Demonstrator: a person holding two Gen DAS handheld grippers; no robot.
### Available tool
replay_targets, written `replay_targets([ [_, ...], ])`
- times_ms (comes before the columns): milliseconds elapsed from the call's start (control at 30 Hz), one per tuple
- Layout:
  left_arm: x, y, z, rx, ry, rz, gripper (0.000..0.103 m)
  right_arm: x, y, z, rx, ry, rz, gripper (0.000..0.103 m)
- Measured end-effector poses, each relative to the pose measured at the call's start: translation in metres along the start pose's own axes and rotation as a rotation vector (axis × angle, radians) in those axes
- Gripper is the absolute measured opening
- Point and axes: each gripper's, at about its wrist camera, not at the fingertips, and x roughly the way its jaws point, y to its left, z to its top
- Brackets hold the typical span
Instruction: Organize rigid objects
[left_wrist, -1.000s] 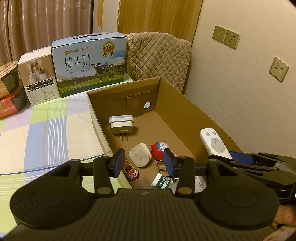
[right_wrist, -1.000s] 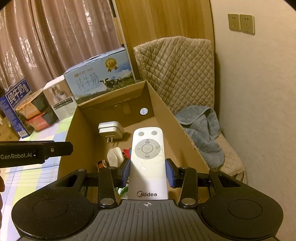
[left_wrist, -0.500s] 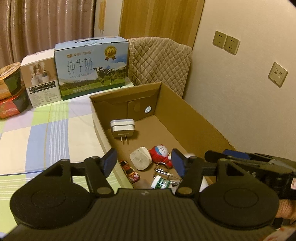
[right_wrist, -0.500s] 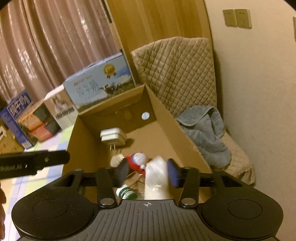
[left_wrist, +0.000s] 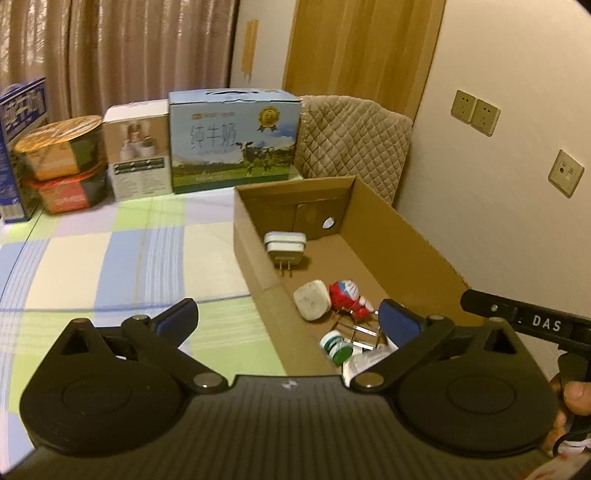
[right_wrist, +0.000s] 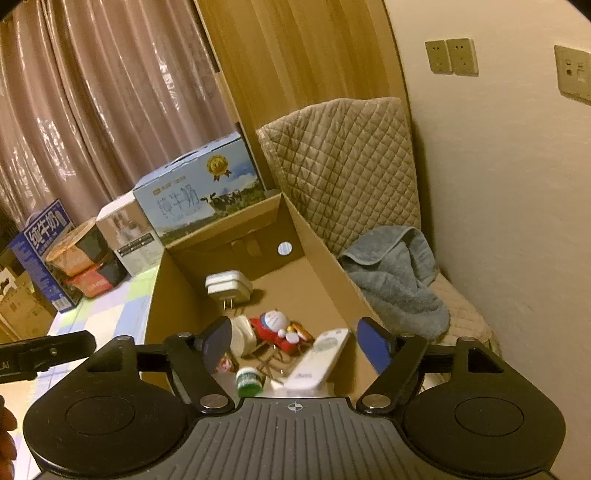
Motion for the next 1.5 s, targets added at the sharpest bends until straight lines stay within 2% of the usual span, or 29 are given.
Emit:
replay_targets([
  [167,-0.023,-0.001,-0.016,-0.012,-0.004,0.023,0.102,-0.019,0.011,-0.011,-0.064,0.013,-0.030,0.086],
  [267,-0.035,-0.003,-0.026,-0.007,0.009,0.028,0.102,-0.031,0.016,-0.019,-0.097,0.028,-0.044,0.089],
  [367,-0.048,-0.008,-0.037,0.003,0.011,0.037,0.102,-0.043,0.019,-0.025,-0.112,0.042,-0.039,0.090],
  [533,-0.065,-0.009,-0.057,-0.064,0.045,0.043,0.102,-0.062,0.026,-0.038,-0.144,0.073,-0.040,0.091],
  [833,-0.091,-0.010,-0.080,-0.120,0.080,0.044,0.102,-0.087,0.037,-0.060,-0.163,0.097,-0.026,0.092],
  [1267,-0.110,-0.002,-0.104,-0.137,0.128,0.075,0.102,-0.105,0.052,-0.076,-0.211,0.130,-0.002,0.092],
  [1500,-0.115,-0.010,-0.114,-0.108,0.133,0.076,0.102,-0.106,0.051,-0.081,-0.220,0.156,0.008,0.092],
])
